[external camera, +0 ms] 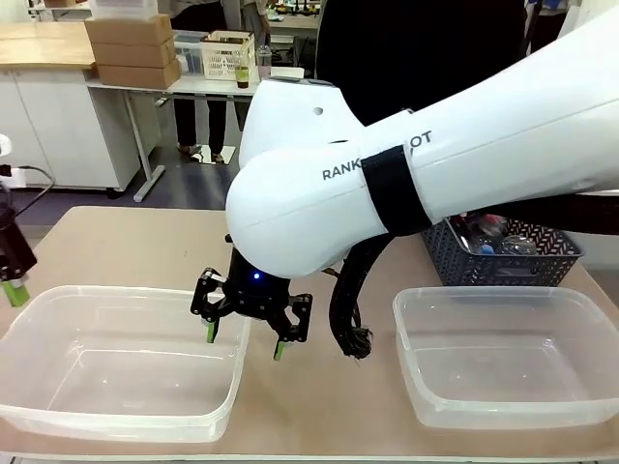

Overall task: Sort the waste into each basket.
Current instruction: Pick up the Organizing box on the left side of the table and lift it.

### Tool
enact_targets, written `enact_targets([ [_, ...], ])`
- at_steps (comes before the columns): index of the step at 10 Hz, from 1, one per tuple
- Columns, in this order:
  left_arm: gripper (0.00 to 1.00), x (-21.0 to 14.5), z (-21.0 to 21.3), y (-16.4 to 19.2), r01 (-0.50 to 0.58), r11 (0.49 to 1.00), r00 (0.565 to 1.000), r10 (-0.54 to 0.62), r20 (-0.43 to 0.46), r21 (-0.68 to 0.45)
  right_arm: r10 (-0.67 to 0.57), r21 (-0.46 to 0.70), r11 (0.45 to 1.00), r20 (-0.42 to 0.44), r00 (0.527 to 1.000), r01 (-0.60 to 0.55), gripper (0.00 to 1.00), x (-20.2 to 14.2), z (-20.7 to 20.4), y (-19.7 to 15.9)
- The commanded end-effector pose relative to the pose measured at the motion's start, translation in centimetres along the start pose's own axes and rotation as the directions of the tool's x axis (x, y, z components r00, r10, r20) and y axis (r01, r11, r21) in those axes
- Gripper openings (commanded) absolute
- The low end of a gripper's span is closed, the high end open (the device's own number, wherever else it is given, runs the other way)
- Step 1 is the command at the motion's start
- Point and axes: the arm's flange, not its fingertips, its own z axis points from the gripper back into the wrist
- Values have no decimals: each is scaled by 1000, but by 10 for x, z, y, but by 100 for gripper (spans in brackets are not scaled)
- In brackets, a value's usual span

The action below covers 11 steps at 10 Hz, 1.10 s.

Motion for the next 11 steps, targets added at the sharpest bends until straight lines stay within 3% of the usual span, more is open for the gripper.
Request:
enact_targets([
  [1, 100, -3, -64, 8, -11, 998, 1000, 10, 7, 59, -1, 12, 1000, -25, 1000, 1, 100, 4, -5, 3],
  [6, 100, 16, -153, 24, 64, 998, 989, -64, -130, -3, -42, -49, 998, -73, 996, 39, 100, 9, -15, 25],
  [9, 100, 6, -170, 29, 86, 996, 985, -87, -146, -14, -49, -113, 993, -103, 993, 37, 100, 10, -21, 32],
  [10, 100, 3, -168, 29, 87, 996, 987, -89, -133, -20, -50, -135, 990, -108, 993, 35, 76, 12, -24, 32],
  [11, 100, 1, -167, 28, 93, 996, 988, -94, -120, -15, -65, -150, 988, -115, 991, 47, 44, 14, -27, 34],
])
